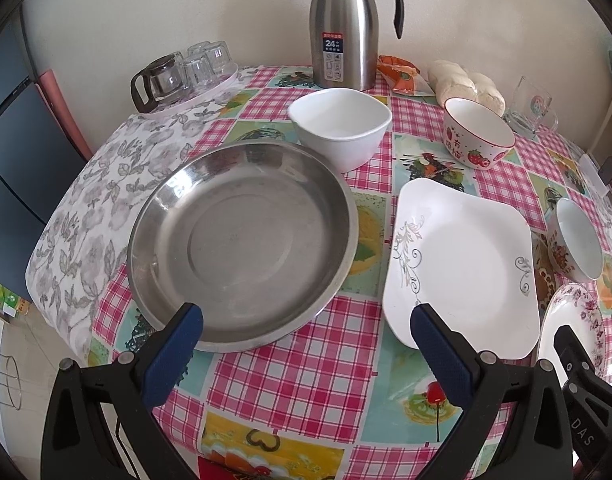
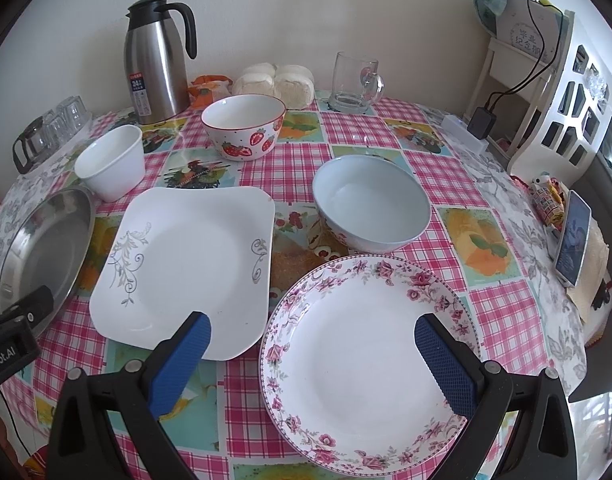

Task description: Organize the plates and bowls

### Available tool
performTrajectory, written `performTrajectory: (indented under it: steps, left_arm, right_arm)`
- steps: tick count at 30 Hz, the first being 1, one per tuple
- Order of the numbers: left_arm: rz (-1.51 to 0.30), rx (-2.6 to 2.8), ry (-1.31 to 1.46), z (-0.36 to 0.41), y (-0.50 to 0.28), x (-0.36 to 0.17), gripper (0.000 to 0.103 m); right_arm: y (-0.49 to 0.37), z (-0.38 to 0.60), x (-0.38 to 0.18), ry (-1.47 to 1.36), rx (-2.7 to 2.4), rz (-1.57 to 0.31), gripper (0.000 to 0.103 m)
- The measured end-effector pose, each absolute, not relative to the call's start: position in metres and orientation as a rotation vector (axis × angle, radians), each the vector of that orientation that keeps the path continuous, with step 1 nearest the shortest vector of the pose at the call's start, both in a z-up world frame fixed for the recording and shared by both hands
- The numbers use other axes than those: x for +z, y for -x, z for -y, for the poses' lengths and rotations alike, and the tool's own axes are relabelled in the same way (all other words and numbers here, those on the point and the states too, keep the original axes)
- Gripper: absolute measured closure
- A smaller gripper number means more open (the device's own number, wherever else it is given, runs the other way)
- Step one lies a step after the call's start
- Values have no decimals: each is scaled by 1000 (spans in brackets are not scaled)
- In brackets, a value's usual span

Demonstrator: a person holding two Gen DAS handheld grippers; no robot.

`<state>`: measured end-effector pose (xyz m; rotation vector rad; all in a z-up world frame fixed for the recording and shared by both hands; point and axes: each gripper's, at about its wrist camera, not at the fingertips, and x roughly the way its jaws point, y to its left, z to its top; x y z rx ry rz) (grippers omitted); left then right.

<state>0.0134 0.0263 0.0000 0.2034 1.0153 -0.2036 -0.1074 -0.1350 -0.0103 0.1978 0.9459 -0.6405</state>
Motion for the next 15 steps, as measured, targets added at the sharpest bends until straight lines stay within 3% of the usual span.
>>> performTrajectory:
  steps: [9,15]
  left_arm:
    - [-1009,-131,-79,-64,-31,5,0]
    - [-912,-45,20,-108,-49,11,0]
  right_arm:
    - [90,108,-7,-172,-559,-913,0]
    - [80,86,-1,-169,-457,-848,0]
